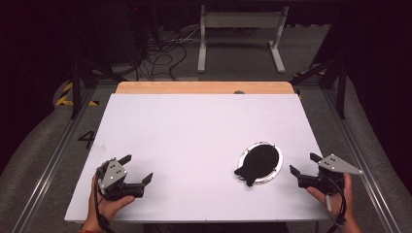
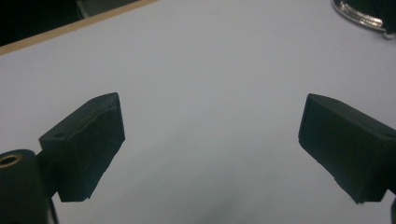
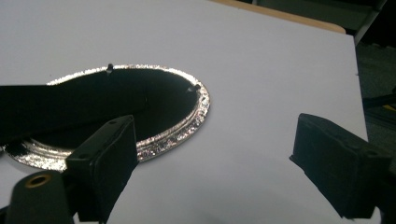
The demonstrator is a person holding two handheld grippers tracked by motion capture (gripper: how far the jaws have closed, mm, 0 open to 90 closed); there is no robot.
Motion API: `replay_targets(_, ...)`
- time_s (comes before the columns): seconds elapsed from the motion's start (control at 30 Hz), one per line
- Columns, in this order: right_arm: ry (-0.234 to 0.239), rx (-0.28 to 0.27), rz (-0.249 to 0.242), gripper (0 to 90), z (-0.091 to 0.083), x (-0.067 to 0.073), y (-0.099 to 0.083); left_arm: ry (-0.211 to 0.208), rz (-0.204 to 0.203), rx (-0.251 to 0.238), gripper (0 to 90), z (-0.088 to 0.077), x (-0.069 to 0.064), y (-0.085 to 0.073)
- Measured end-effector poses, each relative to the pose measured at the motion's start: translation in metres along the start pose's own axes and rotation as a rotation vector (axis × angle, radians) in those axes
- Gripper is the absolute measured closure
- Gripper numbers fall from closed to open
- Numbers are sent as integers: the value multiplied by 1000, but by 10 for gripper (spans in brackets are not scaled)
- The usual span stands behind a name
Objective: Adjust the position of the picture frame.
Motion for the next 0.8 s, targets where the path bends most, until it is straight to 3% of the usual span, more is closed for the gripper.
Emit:
replay_targets(0.03,7,13,3,192,1,0,-3,-9,12,6,81,2,-3,-1)
replay_targets(0.07,49,26,1,328,2,1,-5,-20,30,22,86,3,-7,-3)
replay_targets(0.2,76,27,12,373,3,3,-1,-22,45,39,98,3,-10,-7)
replay_targets(0.37,101,88,-6,375,12,14,-2,-23,41,39,98,1,-8,-10)
replay_targets(0.47,111,104,-17,520,17,18,-6,-30,24,40,106,1,-6,-10)
replay_targets(0.6,130,116,8,721,20,16,-11,-24,43,59,120,4,-5,-13)
replay_targets(0.8,132,132,52,794,23,14,-16,-37,-2,67,110,6,-6,-13)
Point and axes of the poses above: each handheld gripper's, and its own axes: z roughly forward along the jaws, y roughly out of its top, x roughly to its left, the point moved 7 cm from there along z, roughly forward along the jaws, and after that the axes turned 12 degrees about y, right-handed, at the moved point
